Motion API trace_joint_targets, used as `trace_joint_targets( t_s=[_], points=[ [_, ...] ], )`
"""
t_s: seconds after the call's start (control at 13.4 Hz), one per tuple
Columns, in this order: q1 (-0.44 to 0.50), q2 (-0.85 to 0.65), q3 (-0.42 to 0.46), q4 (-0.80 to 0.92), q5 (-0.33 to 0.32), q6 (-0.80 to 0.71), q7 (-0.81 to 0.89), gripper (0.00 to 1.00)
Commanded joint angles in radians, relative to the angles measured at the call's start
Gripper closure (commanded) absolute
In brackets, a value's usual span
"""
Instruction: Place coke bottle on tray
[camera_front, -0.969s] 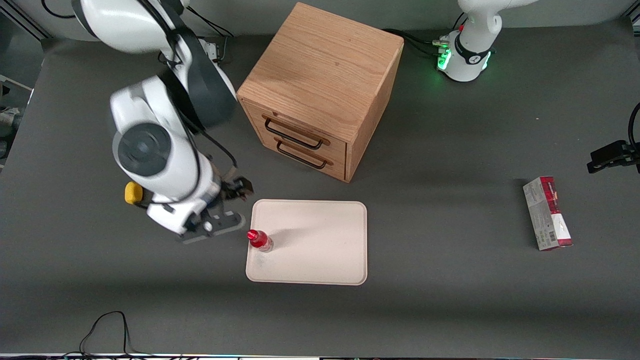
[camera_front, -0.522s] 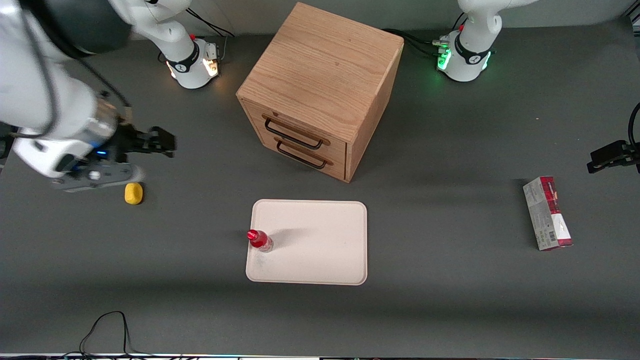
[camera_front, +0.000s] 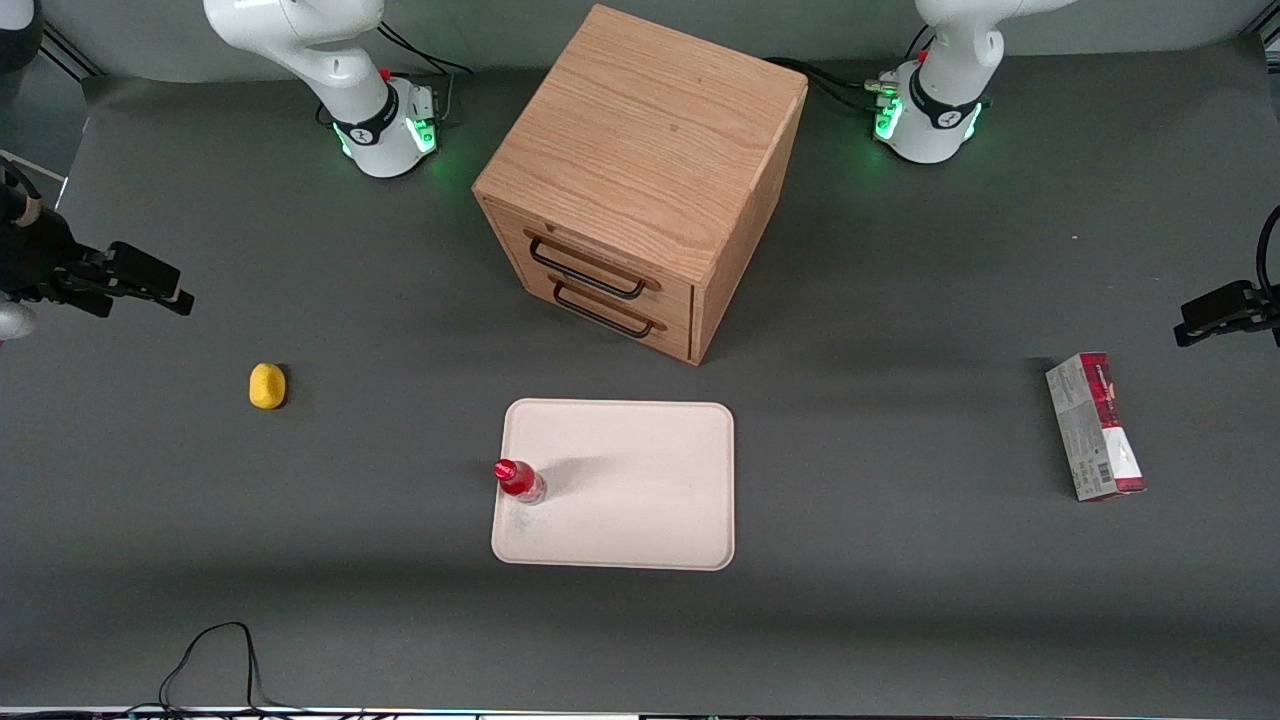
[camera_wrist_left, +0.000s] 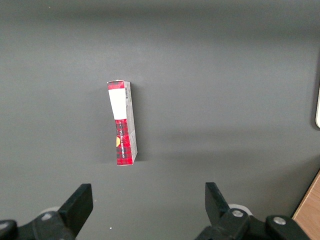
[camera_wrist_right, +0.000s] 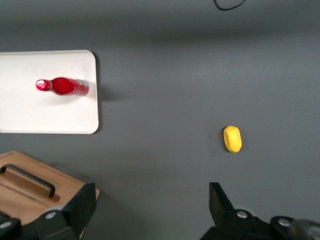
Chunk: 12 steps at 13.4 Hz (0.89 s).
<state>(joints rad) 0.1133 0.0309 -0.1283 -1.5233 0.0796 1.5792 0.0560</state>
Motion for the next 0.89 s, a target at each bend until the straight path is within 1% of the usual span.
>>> trace_joint_targets(
  t_s=[0.0, 0.07, 0.22, 0.37, 0.67, 0.82],
  points=[
    [-0.024, -0.042, 0.015, -0.072, 0.003, 0.038, -0.024, 0.00],
    [-0.023, -0.039, 0.015, -0.068, 0.000, 0.030, -0.034, 0.00],
    [-0.021, -0.037, 0.012, -0.066, -0.043, 0.013, -0.082, 0.00],
    [-0.021, -0.043, 0.007, -0.070, -0.047, 0.005, -0.146, 0.00],
    [-0.026, -0.048, 0.012, -0.067, -0.050, -0.067, -0.145, 0.00],
    [-0.055, -0.055, 0.038, -0.066, -0.057, -0.087, -0.146, 0.00]
  ],
)
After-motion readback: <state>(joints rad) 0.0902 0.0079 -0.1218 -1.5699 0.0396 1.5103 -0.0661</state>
